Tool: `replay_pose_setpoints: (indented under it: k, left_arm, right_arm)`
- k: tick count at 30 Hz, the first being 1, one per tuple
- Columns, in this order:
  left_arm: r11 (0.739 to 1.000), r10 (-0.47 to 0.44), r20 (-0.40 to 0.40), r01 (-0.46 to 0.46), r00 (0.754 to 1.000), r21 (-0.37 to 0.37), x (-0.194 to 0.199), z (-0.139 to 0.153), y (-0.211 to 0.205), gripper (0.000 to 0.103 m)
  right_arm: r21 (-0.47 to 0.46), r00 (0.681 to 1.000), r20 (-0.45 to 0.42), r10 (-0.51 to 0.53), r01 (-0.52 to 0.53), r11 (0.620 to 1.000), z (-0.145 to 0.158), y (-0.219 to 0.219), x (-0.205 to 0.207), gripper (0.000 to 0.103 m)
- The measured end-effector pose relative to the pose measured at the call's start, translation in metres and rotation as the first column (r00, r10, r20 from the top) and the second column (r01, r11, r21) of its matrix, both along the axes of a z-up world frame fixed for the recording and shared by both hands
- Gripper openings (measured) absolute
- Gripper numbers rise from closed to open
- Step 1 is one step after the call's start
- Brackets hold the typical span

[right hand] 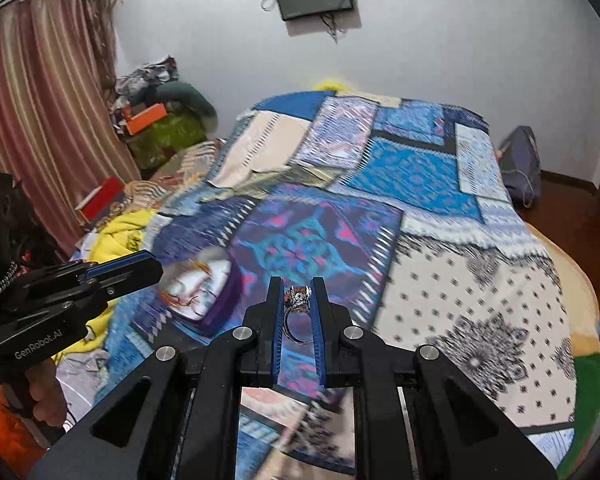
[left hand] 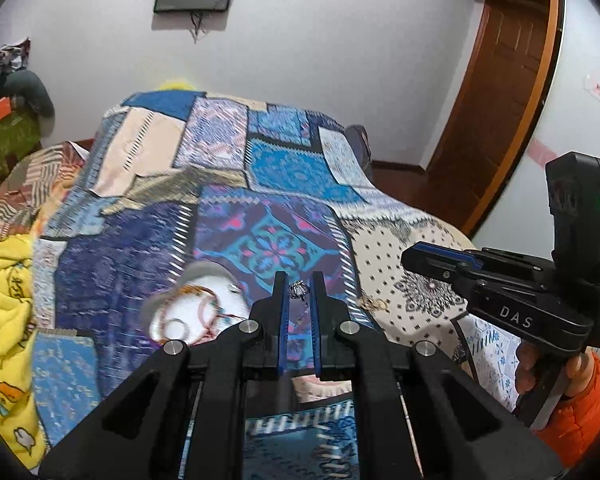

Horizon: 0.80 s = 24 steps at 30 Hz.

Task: Organize jewelry
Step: 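Carry the earrings over the heart tin and open both tools to drop them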

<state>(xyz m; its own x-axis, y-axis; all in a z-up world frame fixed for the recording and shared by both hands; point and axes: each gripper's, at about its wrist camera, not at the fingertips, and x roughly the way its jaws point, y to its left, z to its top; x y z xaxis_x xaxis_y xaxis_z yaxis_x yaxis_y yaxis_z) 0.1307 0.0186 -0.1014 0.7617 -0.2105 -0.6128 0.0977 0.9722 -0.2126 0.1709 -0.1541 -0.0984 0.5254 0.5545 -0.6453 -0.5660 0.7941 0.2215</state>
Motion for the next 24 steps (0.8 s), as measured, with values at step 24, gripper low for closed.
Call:
replay_pose_setpoints:
  k: [24]
  left_arm:
    - [0.994,0.099,0.030,-0.098,0.995,-0.040,-0.009,0.000,0.083,0.008]
  right_arm:
    - [-0.014,0.986,-0.052,0.158,-0.159,0.987,-0.021,0.105,-0.002,0.012]
